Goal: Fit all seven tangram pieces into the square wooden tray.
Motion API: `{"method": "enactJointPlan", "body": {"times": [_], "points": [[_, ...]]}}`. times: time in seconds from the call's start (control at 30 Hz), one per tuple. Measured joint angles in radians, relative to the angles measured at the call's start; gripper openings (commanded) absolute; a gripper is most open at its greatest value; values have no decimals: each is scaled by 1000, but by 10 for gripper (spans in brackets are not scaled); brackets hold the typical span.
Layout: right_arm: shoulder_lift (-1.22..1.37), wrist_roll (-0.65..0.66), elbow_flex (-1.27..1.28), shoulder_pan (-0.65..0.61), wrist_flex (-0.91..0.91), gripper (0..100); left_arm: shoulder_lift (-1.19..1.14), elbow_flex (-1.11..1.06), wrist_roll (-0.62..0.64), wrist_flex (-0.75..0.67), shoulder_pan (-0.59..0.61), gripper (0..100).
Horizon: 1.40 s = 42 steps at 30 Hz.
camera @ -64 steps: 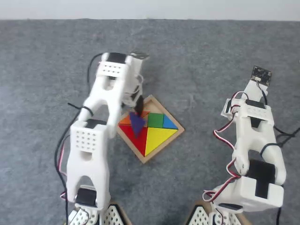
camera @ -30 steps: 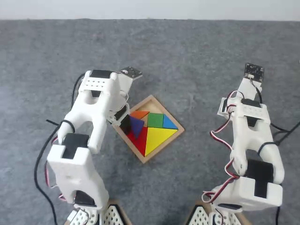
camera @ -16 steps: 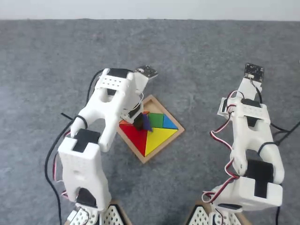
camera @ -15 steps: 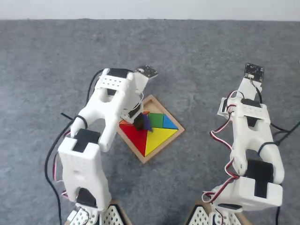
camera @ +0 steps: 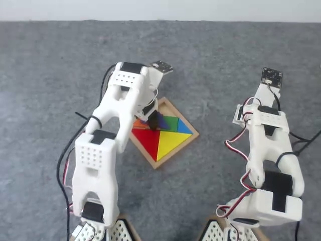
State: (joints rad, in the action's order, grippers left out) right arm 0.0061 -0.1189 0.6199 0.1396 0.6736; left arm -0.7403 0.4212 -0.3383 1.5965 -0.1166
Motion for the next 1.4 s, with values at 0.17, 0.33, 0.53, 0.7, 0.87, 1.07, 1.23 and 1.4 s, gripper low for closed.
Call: {"method": "enactJointPlan", "body": {"times": [0.17, 0.33, 0.53, 0.7, 0.87, 1.07, 1.23, 1.4], "points": [[0, 0, 0, 0, 0, 238, -124, 221, 0, 94, -14, 237], [0, 0, 0, 0, 0, 238, -219, 399, -2, 135, -21, 237], [0, 0, 0, 0, 0, 238, -259, 480, 20, 129, -29, 238], [0, 0, 0, 0, 0, 238, -259, 488, 23, 129, -64, 238], [0, 0, 0, 0, 0, 238, -261, 488, 26, 129, -114, 238], [0, 0, 0, 0, 0, 238, -261, 488, 29, 127, -141, 238], [0, 0, 0, 0, 0, 238, -261, 488, 29, 110, -141, 238], [0, 0, 0, 0, 0, 238, -270, 526, 29, 86, -141, 238]]}}
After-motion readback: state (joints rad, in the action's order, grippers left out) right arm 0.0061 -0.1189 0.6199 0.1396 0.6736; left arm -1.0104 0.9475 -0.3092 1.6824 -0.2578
